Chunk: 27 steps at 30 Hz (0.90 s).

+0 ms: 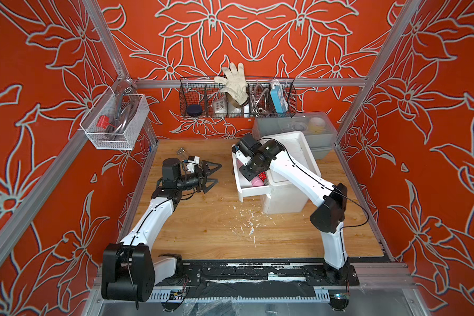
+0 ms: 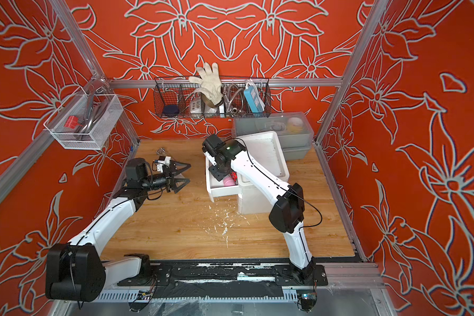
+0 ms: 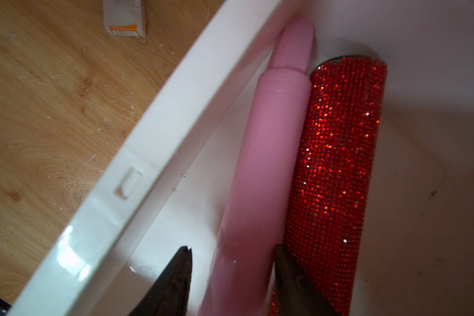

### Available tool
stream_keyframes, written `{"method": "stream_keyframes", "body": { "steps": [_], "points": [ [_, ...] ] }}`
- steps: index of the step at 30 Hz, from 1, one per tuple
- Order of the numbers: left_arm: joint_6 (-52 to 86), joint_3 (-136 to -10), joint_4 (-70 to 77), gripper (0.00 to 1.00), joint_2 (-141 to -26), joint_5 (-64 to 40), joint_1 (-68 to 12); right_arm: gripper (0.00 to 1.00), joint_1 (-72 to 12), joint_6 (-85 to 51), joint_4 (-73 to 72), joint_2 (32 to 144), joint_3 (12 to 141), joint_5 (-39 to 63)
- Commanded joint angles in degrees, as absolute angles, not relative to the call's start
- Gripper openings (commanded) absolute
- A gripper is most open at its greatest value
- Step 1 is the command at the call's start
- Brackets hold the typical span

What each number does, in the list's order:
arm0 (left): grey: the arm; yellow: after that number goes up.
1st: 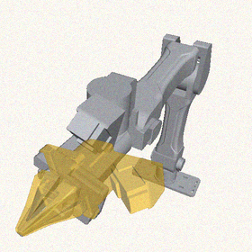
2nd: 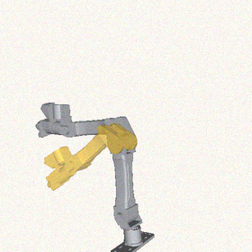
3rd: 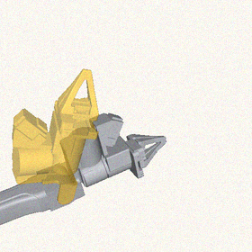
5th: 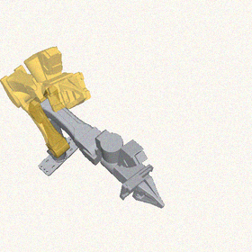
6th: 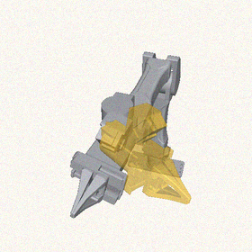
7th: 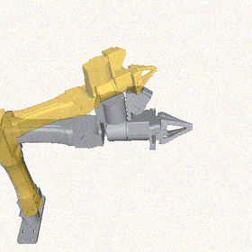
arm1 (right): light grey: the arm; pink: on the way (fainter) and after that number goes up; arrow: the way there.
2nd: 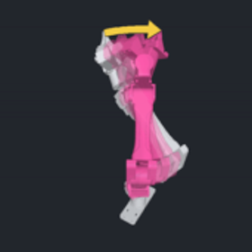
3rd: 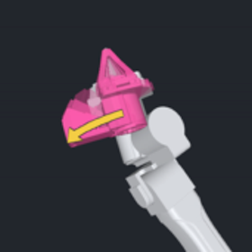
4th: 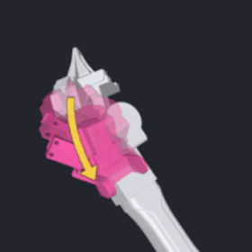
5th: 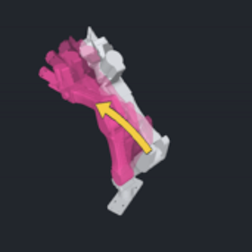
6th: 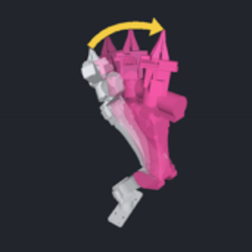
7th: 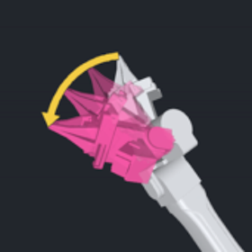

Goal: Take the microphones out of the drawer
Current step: Pick up the microphone from the drawer.

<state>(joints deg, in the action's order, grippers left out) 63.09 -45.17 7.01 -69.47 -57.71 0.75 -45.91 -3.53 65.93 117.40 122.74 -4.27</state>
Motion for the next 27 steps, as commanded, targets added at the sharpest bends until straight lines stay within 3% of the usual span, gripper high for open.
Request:
{"method": "stream_keyframes", "body": {
  "steps": [1,11,18,27],
  "points": [
    [63.3,-44.8,9.0,1.00,-68.1,-57.8,0.8,0.52,-46.1,-4.8,68.1,119.4,122.7,-5.8],
    [63.7,-44.8,9.2,1.00,-67.7,-58.0,0.8,0.56,-46.1,-5.6,69.3,122.0,123.2,-8.8],
    [63.8,-44.9,9.4,1.00,-67.8,-57.9,0.8,0.33,-46.1,-6.0,69.0,121.8,123.8,-8.3],
    [63.5,-44.8,9.3,1.00,-68.2,-57.8,0.8,0.25,-45.7,-9.0,68.1,118.9,127.2,-7.8]
  ]
}}
